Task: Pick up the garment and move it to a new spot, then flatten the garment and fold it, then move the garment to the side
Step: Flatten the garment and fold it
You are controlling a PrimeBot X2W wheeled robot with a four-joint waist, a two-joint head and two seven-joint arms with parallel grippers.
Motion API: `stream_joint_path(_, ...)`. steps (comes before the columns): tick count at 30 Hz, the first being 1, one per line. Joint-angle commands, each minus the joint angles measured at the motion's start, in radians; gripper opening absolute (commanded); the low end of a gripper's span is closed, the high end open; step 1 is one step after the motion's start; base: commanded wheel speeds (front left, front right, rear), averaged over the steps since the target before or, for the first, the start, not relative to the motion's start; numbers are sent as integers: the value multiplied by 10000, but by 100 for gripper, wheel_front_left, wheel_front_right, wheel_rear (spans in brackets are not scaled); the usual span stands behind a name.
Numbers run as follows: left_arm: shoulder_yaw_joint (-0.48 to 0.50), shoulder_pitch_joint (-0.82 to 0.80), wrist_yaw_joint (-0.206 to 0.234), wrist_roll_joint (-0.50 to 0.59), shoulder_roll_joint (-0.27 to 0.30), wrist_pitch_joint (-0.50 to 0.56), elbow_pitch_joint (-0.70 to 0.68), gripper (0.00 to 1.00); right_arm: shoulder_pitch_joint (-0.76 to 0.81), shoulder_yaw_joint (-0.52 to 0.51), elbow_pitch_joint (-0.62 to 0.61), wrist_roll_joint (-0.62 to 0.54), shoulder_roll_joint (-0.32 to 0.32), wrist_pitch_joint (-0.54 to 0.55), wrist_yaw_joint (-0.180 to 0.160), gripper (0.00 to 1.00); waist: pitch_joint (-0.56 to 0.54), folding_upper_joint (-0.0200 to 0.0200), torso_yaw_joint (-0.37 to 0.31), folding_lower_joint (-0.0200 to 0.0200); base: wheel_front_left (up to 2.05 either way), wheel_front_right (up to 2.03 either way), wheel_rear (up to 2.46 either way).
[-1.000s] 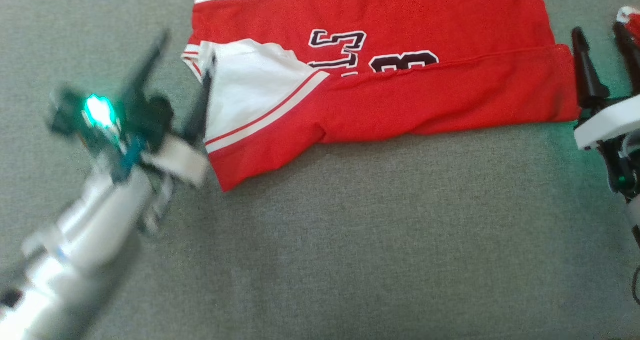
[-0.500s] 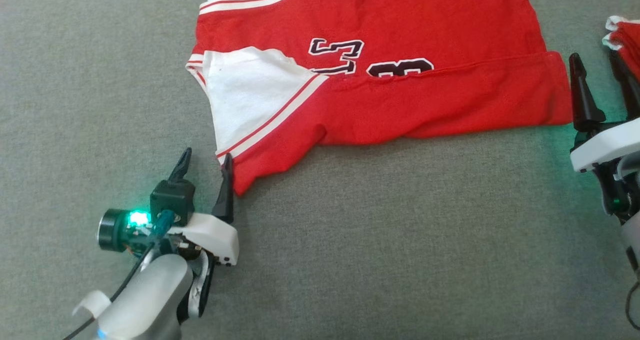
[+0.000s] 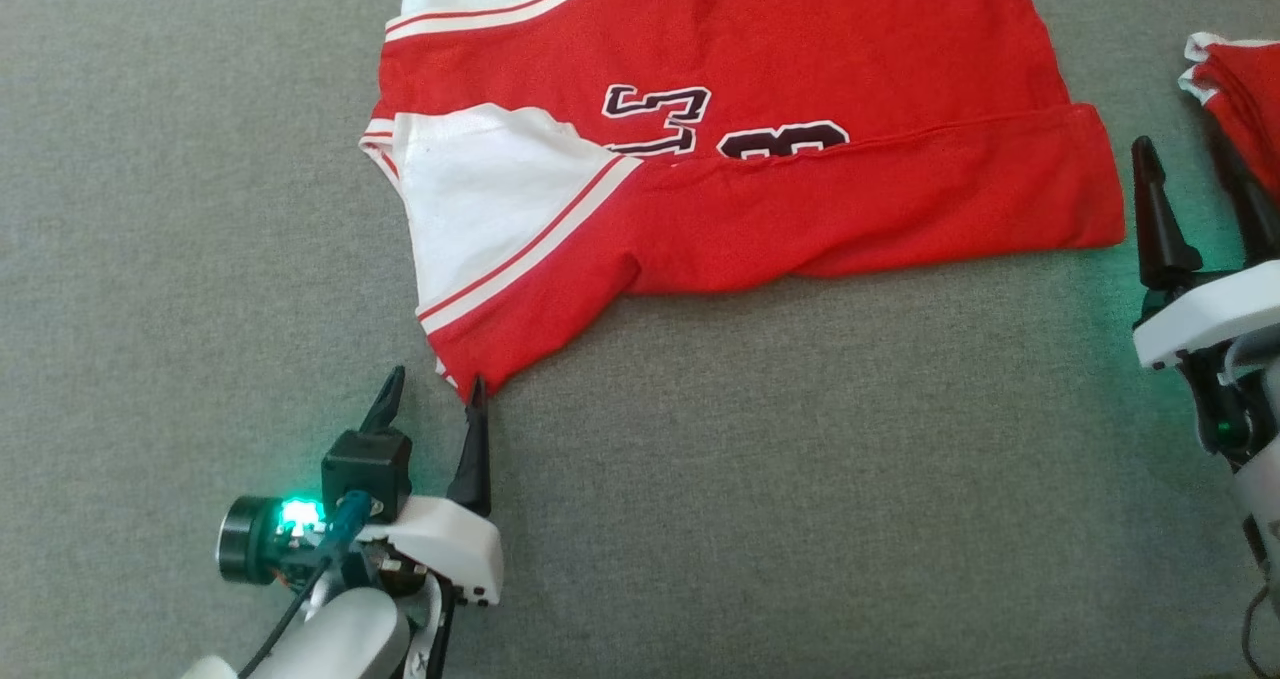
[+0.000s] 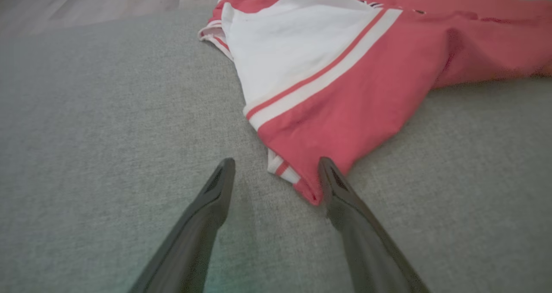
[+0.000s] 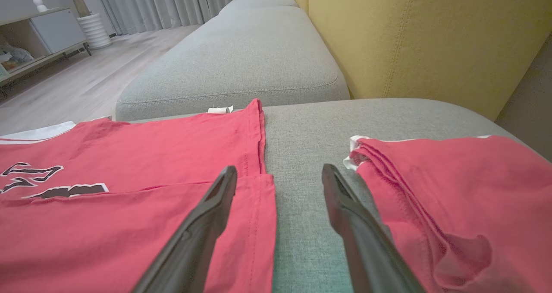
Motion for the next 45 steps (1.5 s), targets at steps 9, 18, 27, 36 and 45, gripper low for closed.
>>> stream_joint_path(9, -18, -448, -304, -109, 179, 334, 290, 50, 81, 41, -180, -201, -137, -62, -7, 100, 101, -1, 29, 1, 0, 0, 0)
stream_joint_path(18, 63, -567, -941, -339, 316, -65, 229, 0, 306, 356, 678, 305, -102, -61, -7, 100, -188, -1, 341, 1, 0, 0, 0)
stream_joint_path(27, 166, -884, -1061, -184, 855, -14, 84, 0, 216, 1225, 1597, 1128, -291, 409, -7, 94, -177, -1, 600, 1, 0, 0, 0)
stream_joint_path(36, 146, -707, -876, -128, 1025, -49, -118, 0, 404, 2063, 1338, 2294, -671, 693, -7, 0, -282, -1, 546, 1, 0, 0, 0)
stream_joint_path(45, 112, 457, -573, -332, 1439, -227, -941, 0, 1174, 2632, 893, 2838, -1323, 313, -7, 0, -841, -1, 366, 1, 0, 0, 0)
